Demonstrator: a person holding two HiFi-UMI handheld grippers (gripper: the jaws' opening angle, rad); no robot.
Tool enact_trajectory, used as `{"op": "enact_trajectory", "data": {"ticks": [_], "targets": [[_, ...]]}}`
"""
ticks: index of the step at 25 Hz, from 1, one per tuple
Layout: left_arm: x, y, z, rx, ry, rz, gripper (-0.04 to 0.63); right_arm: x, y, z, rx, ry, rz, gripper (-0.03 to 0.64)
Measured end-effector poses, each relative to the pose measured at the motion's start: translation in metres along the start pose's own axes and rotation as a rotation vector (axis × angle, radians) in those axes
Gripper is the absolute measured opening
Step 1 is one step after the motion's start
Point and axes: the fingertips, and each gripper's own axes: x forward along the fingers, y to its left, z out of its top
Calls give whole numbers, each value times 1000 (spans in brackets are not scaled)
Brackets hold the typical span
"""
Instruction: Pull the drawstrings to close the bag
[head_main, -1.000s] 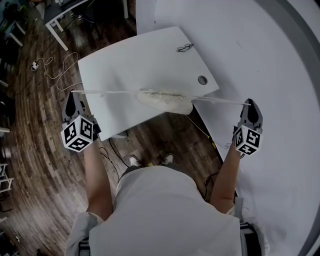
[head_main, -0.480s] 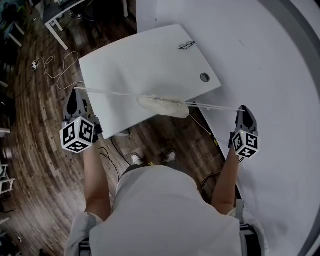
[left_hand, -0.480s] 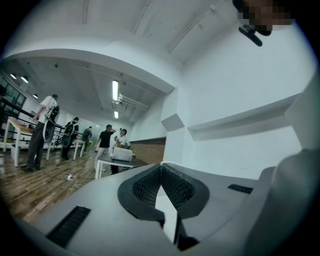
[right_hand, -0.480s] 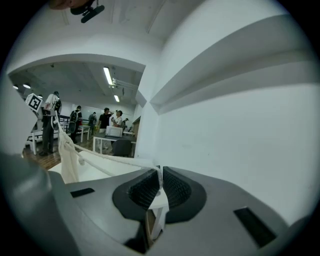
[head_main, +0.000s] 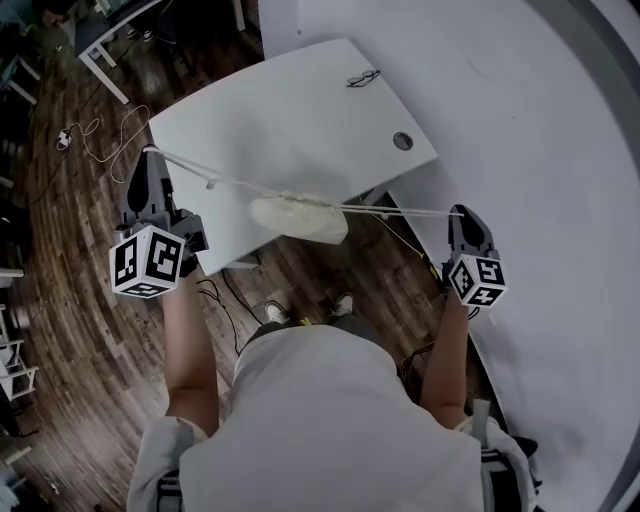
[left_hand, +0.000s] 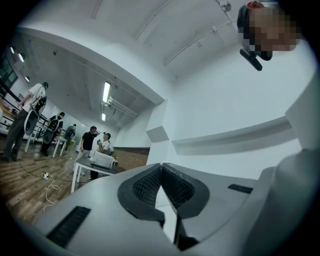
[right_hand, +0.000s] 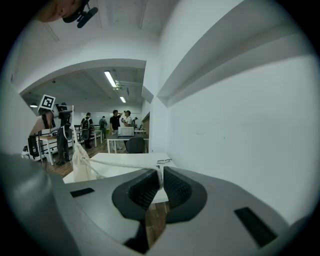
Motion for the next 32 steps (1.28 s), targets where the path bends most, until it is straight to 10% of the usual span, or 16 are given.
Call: {"op": "enact_trajectory", "data": {"ticks": [32], "targets": [[-52, -62, 24, 23, -19, -47, 17, -12, 80, 132, -68, -295, 247, 44]]}}
